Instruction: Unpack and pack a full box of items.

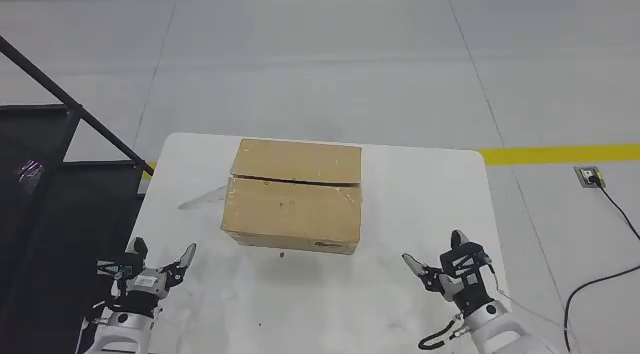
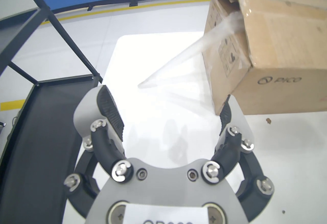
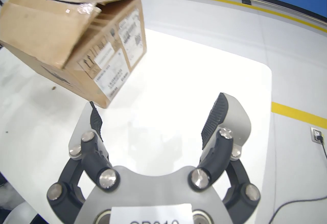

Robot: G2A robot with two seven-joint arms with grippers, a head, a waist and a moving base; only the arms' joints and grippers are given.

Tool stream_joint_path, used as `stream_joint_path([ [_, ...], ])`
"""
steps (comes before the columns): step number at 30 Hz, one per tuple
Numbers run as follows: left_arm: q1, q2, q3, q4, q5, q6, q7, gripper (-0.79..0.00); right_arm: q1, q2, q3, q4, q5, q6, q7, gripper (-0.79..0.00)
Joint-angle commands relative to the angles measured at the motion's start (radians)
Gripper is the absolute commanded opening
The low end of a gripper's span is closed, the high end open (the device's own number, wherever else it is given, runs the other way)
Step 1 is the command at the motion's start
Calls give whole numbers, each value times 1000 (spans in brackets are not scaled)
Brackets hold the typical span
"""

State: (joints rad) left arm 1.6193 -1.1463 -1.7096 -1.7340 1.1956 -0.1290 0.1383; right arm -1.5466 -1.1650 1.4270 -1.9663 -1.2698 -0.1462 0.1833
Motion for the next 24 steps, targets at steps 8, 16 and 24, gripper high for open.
stream_joint_path([
  [8,-34,7,-43,3,-29,-88,-11,0,156,-27,-143,7,57,86,83,0],
  [16,-34,7,-42,1,-29,-91,-11,0,156,-28,-148,2,81,73,76,0],
  [24,-129,11,-39,44,-127,-203,-82,0,339,-48,-162,171,553,-99,145,0],
])
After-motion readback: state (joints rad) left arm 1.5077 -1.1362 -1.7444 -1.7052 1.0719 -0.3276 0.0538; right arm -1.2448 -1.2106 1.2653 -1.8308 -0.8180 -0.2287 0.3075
